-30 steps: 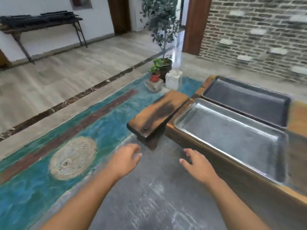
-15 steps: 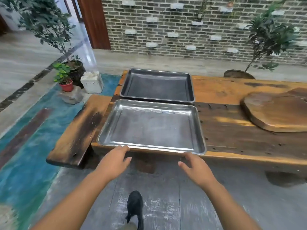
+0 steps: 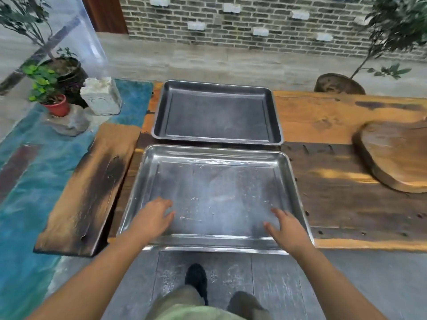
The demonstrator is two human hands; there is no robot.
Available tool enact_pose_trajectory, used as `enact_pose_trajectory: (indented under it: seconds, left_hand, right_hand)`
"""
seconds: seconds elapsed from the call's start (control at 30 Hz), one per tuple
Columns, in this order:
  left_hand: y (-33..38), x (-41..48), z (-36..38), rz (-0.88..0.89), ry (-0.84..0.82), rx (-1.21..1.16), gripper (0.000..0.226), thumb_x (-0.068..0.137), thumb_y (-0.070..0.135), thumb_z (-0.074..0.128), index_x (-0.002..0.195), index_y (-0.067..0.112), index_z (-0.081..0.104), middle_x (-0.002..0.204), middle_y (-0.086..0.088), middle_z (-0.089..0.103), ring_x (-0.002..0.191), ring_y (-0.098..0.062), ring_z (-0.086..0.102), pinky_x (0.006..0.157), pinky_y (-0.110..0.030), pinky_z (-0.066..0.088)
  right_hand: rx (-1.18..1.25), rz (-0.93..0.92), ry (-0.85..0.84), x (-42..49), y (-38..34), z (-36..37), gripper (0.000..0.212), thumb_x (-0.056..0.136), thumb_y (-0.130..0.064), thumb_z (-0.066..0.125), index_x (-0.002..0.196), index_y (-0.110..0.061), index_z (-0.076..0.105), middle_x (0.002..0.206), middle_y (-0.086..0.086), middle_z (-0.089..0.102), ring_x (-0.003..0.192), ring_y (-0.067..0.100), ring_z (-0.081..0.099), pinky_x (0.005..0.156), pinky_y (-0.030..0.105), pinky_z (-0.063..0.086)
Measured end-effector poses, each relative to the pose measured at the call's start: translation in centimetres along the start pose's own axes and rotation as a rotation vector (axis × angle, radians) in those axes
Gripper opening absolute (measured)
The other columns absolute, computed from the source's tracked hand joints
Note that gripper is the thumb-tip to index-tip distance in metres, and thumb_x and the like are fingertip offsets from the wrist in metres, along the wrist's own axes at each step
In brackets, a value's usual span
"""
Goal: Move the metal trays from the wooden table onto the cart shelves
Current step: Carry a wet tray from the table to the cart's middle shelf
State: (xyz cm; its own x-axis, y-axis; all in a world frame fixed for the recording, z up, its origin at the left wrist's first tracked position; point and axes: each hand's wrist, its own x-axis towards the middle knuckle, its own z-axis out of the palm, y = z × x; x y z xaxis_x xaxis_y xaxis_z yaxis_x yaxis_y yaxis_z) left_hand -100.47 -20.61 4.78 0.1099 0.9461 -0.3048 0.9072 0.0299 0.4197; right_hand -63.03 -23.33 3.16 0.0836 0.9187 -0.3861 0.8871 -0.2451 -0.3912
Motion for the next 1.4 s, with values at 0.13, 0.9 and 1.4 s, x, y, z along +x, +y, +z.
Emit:
enact_pose_trajectory:
  seconds: [0.13, 0.9, 1.4]
  left_hand:
    - [-2.5, 3.5, -1.0, -0.057, -0.003, -0.045, 0.035, 0.089, 0.02, 0.066, 0.12, 0.005, 0.065, 0.12, -0.015, 0.061, 0.117, -0.03, 0.057, 0.105, -0.032, 0.038]
    - [-13.4, 10.6, 3.0, -0.696, 0.054, -0.137, 0.099, 0.077, 0.055, 0.072, 0.151, 0.017, 0.019, 0.156, -0.023, 0.013, 0.138, -0.048, 0.026, 0.111, -0.06, 0.031]
    - [-15.3, 10.4, 4.3, -0.633, 0.04, -0.266, 0.063, 0.088, 0.042, 0.064, 0.145, 0.024, 0.044, 0.147, -0.024, 0.041, 0.136, -0.042, 0.036, 0.115, -0.049, 0.03]
  right_hand:
    - [-0.022, 0.075, 0.014, 3.4, 0.8, -0.7, 0.061, 0.089, -0.044, 0.062, 0.14, -0.016, 0.045, 0.132, 0.016, 0.054, 0.121, 0.033, 0.053, 0.1, 0.038, 0.042]
    - [0.046, 0.417, 0.11, 13.3, 11.7, 1.0, 0.077, 0.081, -0.041, 0.071, 0.147, -0.017, 0.037, 0.152, 0.011, 0.029, 0.136, 0.037, 0.036, 0.111, 0.049, 0.036]
    - [0.005, 0.373, 0.142, 14.1, 13.1, 2.3, 0.047, 0.081, -0.041, 0.067, 0.123, -0.019, 0.062, 0.142, 0.015, 0.04, 0.135, 0.03, 0.032, 0.109, 0.045, 0.039]
